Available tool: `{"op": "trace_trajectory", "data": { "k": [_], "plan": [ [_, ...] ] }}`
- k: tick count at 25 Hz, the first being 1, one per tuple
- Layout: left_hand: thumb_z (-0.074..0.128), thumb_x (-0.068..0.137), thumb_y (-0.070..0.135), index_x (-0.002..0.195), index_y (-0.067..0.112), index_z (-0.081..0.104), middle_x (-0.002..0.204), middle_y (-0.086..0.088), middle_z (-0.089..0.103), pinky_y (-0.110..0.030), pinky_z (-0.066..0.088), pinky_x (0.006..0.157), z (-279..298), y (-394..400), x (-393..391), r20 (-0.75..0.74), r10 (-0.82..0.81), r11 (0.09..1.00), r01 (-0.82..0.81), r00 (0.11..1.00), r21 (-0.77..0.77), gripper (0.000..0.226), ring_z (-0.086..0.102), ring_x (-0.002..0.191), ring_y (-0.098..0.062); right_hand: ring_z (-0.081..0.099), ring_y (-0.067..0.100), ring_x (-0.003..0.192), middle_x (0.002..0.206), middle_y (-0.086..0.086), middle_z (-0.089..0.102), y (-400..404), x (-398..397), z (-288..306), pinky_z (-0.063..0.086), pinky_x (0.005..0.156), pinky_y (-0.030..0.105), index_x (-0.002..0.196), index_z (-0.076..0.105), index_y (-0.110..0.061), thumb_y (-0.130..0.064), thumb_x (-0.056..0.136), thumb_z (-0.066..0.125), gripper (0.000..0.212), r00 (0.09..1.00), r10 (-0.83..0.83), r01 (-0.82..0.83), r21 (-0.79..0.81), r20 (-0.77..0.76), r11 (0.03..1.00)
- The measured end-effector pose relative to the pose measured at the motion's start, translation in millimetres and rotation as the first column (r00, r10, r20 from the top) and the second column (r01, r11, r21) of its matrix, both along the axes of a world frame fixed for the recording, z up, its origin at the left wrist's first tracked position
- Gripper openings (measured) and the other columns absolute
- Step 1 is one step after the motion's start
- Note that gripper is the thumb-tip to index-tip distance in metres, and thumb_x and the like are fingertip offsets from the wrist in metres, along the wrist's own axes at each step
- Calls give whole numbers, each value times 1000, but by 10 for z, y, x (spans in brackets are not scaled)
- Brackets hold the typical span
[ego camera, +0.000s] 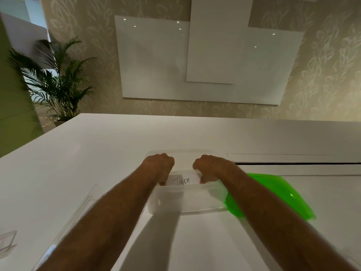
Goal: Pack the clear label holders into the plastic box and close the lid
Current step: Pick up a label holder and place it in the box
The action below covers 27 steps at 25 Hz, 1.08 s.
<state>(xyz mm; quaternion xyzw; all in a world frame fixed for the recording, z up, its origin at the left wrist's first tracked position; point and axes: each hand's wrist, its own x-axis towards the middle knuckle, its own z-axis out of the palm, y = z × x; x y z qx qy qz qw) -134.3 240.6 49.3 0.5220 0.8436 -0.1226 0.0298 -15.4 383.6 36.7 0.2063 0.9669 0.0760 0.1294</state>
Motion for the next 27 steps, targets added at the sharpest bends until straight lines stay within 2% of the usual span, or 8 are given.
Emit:
{"op": "trace_trajectory", "data": {
  "k": [2, 4, 7, 10, 13, 17, 21, 27],
  "plan": [
    [85, 73, 30, 116, 8, 61, 118, -10, 63, -39, 56, 85, 59, -21, 28, 43, 10, 999, -11, 999, 38, 54, 66, 103, -29, 50, 26, 122, 135, 6, 54, 11, 36, 65, 43, 100, 37, 136, 48, -19, -30, 80, 75, 63, 992, -20, 5, -114, -125, 993],
    [80, 76, 42, 127, 13, 58, 124, -8, 60, -40, 54, 90, 125, -65, 58, 78, 6, 989, -17, 997, 145, 63, 62, 109, -27, 52, 22, 121, 133, 1, 59, -9, 137, 197, 42, 100, 33, 135, 50, -23, -32, 81, 73, 60, 944, -37, -26, -186, -329, 982],
    [67, 86, 50, 139, 21, 51, 135, -4, 59, -40, 49, 97, 222, -146, 123, 42, -32, 917, 13, 999, 398, 63, 56, 122, -25, 56, 20, 120, 132, -2, 61, -74, 340, 372, 45, 101, 36, 133, 52, -27, -36, 86, 67, 51, 801, -56, -21, -121, -597, 992],
    [59, 91, 53, 149, 17, 38, 152, -4, 46, -41, 39, 111, 241, -238, 205, -49, -88, 767, 99, 995, 634, 72, 39, 141, -24, 41, 19, 137, 147, 0, 48, -170, 540, 402, 35, 112, 37, 144, 40, -24, -45, 92, 55, 58, 690, -43, 66, 3, -722, 998],
    [43, 91, 67, 155, 12, 26, 163, -9, 27, -48, 24, 121, 184, -328, 278, -138, -56, 696, 138, 989, 704, 86, 23, 151, -29, 15, 24, 149, 161, 9, 21, -261, 717, 342, 12, 122, 43, 153, 17, -14, -59, 94, 36, 76, 686, 12, 123, 132, -727, 984],
    [20, 87, 79, 158, 12, 14, 166, -10, 13, -53, 11, 123, 98, -499, 467, -203, -1, 668, 151, 979, 729, 98, 10, 154, -30, -3, 27, 151, 163, 10, 1, -438, 985, 234, 1, 121, 52, 154, 1, -14, -70, 91, 20, 86, 669, 11, 192, 187, -743, 963],
    [19, 86, 80, 158, 11, 12, 166, -11, 10, -56, 11, 123, 6, -633, 704, -208, -12, 651, 166, 978, 740, 100, 7, 154, -30, -8, 27, 150, 163, 11, -4, -593, 1289, 131, -2, 120, 53, 154, -4, -16, -71, 90, 20, 88, 683, -26, 239, 190, -730, 952],
    [19, 86, 80, 158, 10, 13, 166, -12, 10, -55, 11, 123, -41, -606, 1205, -206, -94, 643, 218, 974, 734, 101, 7, 154, -31, -2, 29, 150, 163, 12, 1, -632, 1933, 56, 4, 120, 56, 154, 0, -15, -73, 88, 19, 91, 710, -90, 319, 205, -699, 925]
  ]
}}
